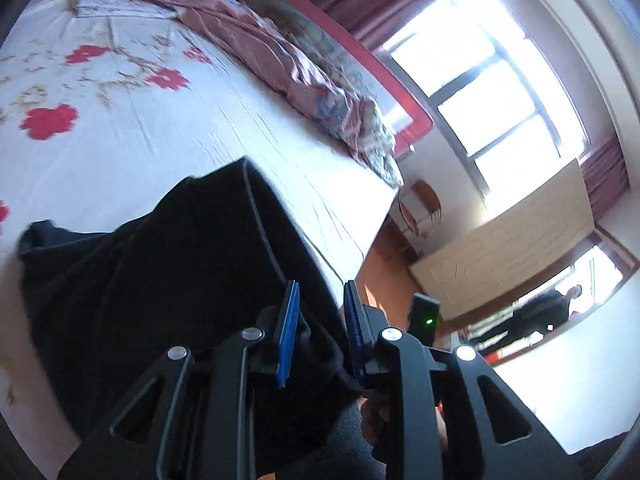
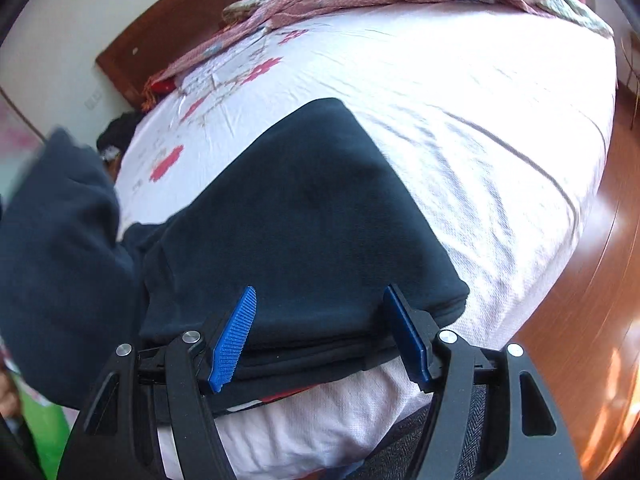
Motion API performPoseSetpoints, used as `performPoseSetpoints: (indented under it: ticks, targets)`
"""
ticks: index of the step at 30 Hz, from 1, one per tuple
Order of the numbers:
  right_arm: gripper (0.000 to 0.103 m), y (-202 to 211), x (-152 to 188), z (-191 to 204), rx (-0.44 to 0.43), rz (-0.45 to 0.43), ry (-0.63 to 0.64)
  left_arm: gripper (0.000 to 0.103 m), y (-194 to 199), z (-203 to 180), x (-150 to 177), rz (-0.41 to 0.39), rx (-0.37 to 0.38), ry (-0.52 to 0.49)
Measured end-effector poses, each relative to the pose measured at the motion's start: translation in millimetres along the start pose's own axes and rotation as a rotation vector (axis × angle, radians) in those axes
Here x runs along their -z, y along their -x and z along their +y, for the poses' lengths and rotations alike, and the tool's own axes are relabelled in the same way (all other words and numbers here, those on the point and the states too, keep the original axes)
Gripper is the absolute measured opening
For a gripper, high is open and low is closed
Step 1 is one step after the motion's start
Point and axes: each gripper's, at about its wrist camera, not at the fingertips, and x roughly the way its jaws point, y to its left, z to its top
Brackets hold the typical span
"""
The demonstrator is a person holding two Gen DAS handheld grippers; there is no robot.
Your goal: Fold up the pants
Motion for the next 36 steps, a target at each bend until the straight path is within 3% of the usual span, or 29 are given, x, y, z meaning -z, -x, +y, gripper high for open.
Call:
performPoseSetpoints:
  ticks: [1,2,3,5,8,11,15,19,21,23,25,27,29,33,36]
  targets:
    - [0.065,6.1,-0.9,-5.6,-0.015,-0.020,-0.036,0.072,-26.9,-7.8,2.1,0.043,-0.025,-0.025]
    - [0.066,11.7,-2.0,-11.1,-0.014,-0.036,-0.065,0.084,-46.5,-10.0,5.2,0.095,-0.048,-0.043]
    - [0.069,17.1,-3.1,-17.1,-0.014,-0.045,-0.090,0.090,-57.5,-12.1,9.7,0.123,-0.087,-0.052]
    - [0.069,26.2,-2.8,-28.6,-0.057,-0.064,-0.142,0.091,-49.2,-14.9,15.7,0.110,-0.047,-0.049]
    - [0.069,32.1,-2.8,-30.9,-0.174,-0.066,-0.162,0.100,5.3,-12.5,23.0,0.025,-0.071,-0.050]
    - [0.074,23.1,-8.8,-12.3,-0.180,-0.047,-0.110,0.101,69.1,13.3,31.5,-0.091,-0.088,0.000]
    - [0.077,-9.3,-8.2,13.7,-0.171,0.057,-0.099,0.101,127.8,59.1,61.4,-0.186,-0.134,0.171]
    - [0.077,-26.3,2.7,27.8,-0.046,0.105,-0.076,0.101,136.7,83.6,95.5,-0.230,-0.140,0.272]
    - [0.077,-30.8,5.9,37.2,-0.069,0.114,-0.071,0.101,129.0,85.4,104.6,-0.224,-0.121,0.292]
    - [0.077,-30.0,11.7,59.2,-0.054,0.106,0.021,0.101,121.9,86.9,109.2,-0.214,-0.105,0.302]
    - [0.065,-27.4,16.0,83.1,-0.013,0.090,0.126,0.101,114.0,86.1,109.9,-0.200,-0.094,0.309]
    - [0.030,-22.9,10.1,90.5,-0.044,0.083,0.132,0.101,113.2,86.1,108.7,-0.201,-0.087,0.305]
    - [0.025,-13.6,-4.5,93.6,-0.111,0.066,0.094,0.101,115.5,85.3,107.1,-0.208,-0.091,0.302]
    - [0.023,19.9,-33.5,114.9,-0.168,-0.034,0.158,0.101,123.6,84.4,100.6,-0.229,-0.119,0.295]
    - [0.022,50.6,-47.4,108.3,-0.151,-0.126,0.184,0.101,126.7,79.8,95.4,-0.239,-0.138,0.278]
